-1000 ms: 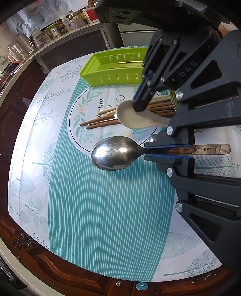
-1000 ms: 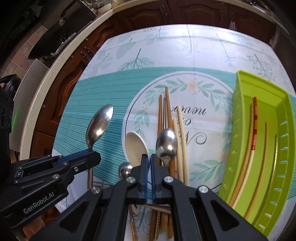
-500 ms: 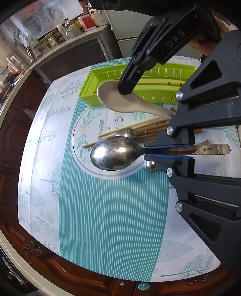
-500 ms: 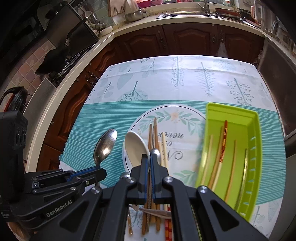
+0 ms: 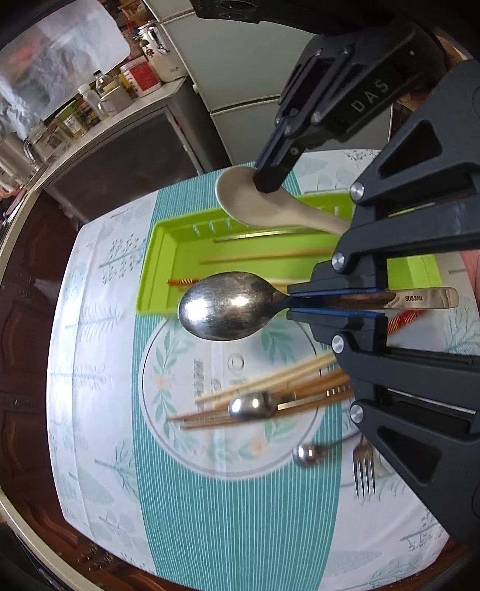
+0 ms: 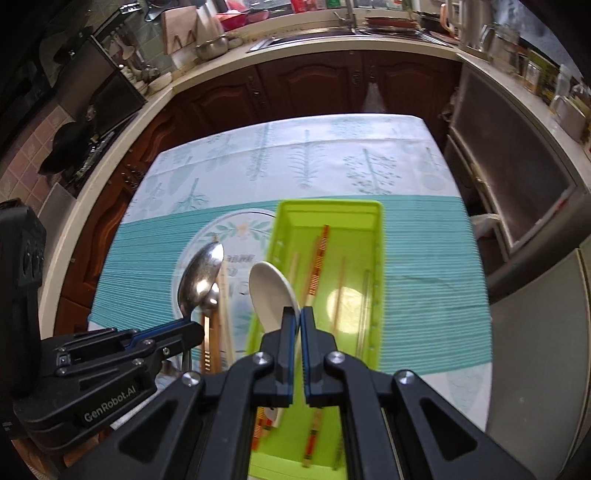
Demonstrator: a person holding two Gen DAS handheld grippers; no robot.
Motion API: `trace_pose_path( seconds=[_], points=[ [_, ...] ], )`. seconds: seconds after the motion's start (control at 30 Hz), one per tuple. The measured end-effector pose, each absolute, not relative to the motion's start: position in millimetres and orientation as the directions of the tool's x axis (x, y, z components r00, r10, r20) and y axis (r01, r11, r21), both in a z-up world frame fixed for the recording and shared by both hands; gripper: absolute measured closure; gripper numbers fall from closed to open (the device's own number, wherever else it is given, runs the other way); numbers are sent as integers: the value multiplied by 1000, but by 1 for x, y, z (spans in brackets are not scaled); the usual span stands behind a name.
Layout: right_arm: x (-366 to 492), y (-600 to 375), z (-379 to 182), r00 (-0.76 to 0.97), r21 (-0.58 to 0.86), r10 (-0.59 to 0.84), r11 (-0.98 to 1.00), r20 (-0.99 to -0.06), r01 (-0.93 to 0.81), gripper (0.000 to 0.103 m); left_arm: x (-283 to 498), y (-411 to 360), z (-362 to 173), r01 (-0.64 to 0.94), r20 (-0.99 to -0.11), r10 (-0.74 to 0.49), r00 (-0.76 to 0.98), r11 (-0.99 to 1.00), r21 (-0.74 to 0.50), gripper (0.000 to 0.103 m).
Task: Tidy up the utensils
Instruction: 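Carry both held spoons over the green tray and lower them in, then open both grippers to release the spoons into the tray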
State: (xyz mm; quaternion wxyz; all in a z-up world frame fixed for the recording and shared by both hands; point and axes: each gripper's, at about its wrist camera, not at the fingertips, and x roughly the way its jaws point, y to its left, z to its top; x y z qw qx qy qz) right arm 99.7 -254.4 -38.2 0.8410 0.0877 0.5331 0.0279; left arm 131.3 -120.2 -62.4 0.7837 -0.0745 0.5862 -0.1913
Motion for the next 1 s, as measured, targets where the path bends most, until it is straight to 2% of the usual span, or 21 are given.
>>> trace_pose_path(
  seconds=[0.33,0.67,0.93,1.0],
  points=[
    [98,-289,-67,380,157,102,980,-919,119,101,140,-177,-95,257,-895,-392,211,906,-336,100],
    [104,-280,-96,315,147,111,985,-943,94,100,148,-177,-133,212,-927,-333,176,932,-294,99],
    [105,-279,-101,295,163,126,981,-947,106,95,135,-169,-114,280,-918,-333,217,922,-269,98],
    [102,-276,-99,299,174,137,980,-944,100,95,130,-167,-108,297,-919,-326,222,920,-254,93]
  ],
)
